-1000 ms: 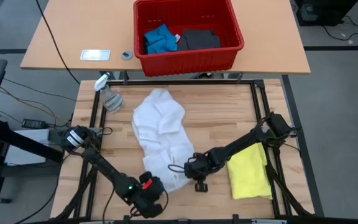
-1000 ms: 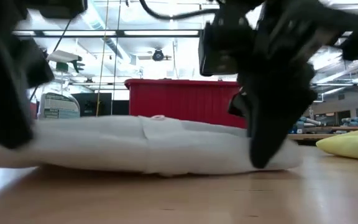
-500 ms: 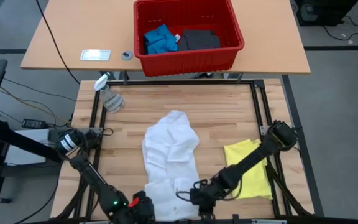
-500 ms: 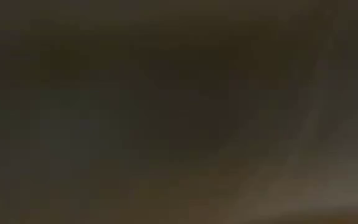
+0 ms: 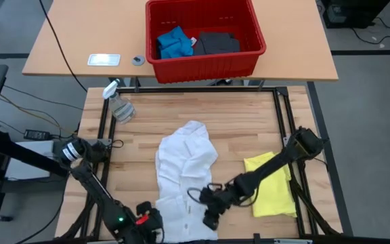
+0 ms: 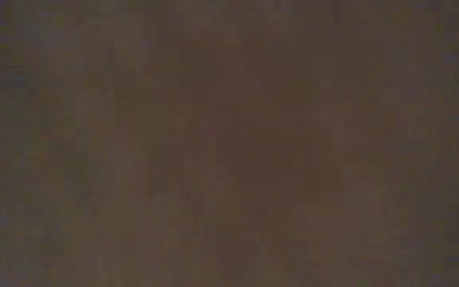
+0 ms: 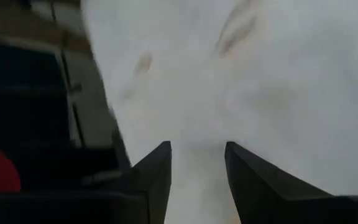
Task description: Fold Laundry from Bin
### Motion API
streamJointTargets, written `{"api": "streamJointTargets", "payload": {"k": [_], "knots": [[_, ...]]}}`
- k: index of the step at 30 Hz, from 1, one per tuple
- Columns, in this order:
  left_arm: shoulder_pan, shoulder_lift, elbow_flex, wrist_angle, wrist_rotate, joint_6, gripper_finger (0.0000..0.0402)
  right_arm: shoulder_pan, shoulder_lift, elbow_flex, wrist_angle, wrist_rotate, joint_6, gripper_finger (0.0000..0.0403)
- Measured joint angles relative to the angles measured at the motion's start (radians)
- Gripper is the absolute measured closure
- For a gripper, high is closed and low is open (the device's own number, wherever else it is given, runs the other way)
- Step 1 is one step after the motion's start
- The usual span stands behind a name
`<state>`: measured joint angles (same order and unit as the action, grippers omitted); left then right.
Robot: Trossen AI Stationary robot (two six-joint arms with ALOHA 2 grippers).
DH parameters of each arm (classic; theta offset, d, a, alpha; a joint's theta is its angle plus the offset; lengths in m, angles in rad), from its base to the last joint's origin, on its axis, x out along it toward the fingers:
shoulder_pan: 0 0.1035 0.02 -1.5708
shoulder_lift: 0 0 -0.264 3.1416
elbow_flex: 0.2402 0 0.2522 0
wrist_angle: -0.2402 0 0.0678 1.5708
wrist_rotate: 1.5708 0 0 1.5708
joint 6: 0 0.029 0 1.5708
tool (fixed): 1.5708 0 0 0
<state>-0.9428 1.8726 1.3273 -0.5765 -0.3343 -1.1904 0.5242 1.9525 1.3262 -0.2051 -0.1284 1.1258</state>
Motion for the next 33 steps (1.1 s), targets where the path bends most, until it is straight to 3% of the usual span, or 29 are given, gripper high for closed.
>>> {"api": "streamJointTargets", "payload": {"k": [6,9,13,17,20,25,33], "knots": [[0.052,-0.112,0.000,-0.281,-0.079,-0.029,0.0276,-0.145,-0.084,0.001,-0.096,0.129,-0.070,0.0256],[0.114,-0.190,-0.058,-0.327,-0.123,-0.009,0.0281,-0.240,-0.123,0.002,-0.161,0.167,-0.159,0.0256],[0.253,-0.307,-0.242,-0.184,-0.124,0.091,0.0284,-0.381,-0.142,0.002,-0.253,0.169,-0.358,0.0256],[0.433,-0.411,-0.448,0.064,-0.078,0.184,0.0285,-0.514,-0.140,0.002,-0.295,0.109,-0.531,0.0256],[0.546,-0.466,-0.539,0.195,-0.048,0.247,0.0285,-0.598,-0.140,-0.002,-0.286,0.080,-0.660,0.0255],[0.666,-0.496,-0.581,0.347,0.009,0.317,0.0285,-0.718,-0.127,-0.002,-0.268,-0.070,-0.900,0.0241],[0.685,-0.472,-0.581,0.408,0.006,0.368,0.0260,-0.781,-0.036,-0.002,-0.164,-0.265,-1.170,0.0192]]}}
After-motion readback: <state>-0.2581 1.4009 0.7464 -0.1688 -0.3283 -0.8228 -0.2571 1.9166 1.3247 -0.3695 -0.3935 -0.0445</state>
